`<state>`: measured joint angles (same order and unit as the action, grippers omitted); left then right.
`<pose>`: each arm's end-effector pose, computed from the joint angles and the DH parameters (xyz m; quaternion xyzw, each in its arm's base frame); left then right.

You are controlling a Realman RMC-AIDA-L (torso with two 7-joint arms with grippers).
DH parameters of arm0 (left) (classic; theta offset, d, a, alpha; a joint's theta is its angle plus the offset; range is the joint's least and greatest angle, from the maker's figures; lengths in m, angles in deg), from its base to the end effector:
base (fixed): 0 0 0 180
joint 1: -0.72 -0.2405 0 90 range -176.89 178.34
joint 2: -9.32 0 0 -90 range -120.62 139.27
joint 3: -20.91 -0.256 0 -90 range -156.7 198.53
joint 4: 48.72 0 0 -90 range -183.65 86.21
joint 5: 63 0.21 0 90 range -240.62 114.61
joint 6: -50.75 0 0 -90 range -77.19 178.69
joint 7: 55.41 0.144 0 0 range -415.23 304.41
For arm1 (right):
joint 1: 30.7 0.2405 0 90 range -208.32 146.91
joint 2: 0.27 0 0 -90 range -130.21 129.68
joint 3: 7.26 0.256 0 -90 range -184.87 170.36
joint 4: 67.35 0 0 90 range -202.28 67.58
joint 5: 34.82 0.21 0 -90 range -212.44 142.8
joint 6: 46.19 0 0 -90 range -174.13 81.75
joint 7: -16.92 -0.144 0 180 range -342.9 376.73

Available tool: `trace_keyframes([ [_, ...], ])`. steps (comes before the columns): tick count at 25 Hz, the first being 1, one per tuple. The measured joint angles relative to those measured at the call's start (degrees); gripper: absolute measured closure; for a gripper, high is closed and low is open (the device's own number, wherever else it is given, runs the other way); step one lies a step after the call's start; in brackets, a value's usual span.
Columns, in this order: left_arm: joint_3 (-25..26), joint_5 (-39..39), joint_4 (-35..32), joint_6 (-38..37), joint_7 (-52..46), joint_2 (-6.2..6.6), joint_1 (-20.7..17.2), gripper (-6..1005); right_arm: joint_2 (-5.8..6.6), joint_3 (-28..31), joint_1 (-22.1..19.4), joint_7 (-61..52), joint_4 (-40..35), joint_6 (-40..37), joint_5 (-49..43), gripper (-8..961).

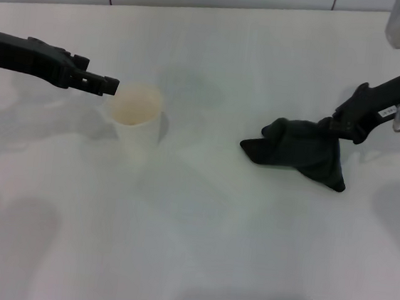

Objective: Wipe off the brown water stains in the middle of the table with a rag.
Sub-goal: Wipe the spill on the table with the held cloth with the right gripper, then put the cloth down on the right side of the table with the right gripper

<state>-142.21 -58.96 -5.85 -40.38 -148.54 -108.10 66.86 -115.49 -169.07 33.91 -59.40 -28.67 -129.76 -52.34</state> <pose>-0.2057 0.4154 0.0354 -0.9373 -0.3157 -0.0632 0.1338 0.2512 0.4085 0.0376 -0.9671 0.1989 -0.0736 0.1404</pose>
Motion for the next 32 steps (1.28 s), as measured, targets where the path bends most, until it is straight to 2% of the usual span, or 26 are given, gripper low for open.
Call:
trace_keyframes([
  [18, 0.0, 0.0, -0.1, 0.0, 0.0, -0.05, 0.1, 109, 0.17, 0.0, -2.1, -1.1, 7.0, 0.6, 0.5, 910],
  [32, 0.0, 0.0, -0.1, 0.0, 0.0, -0.09, 0.4, 110, 0.09, 0.0, -2.3, 0.0, 7.1, -6.4, 4.8, 907],
])
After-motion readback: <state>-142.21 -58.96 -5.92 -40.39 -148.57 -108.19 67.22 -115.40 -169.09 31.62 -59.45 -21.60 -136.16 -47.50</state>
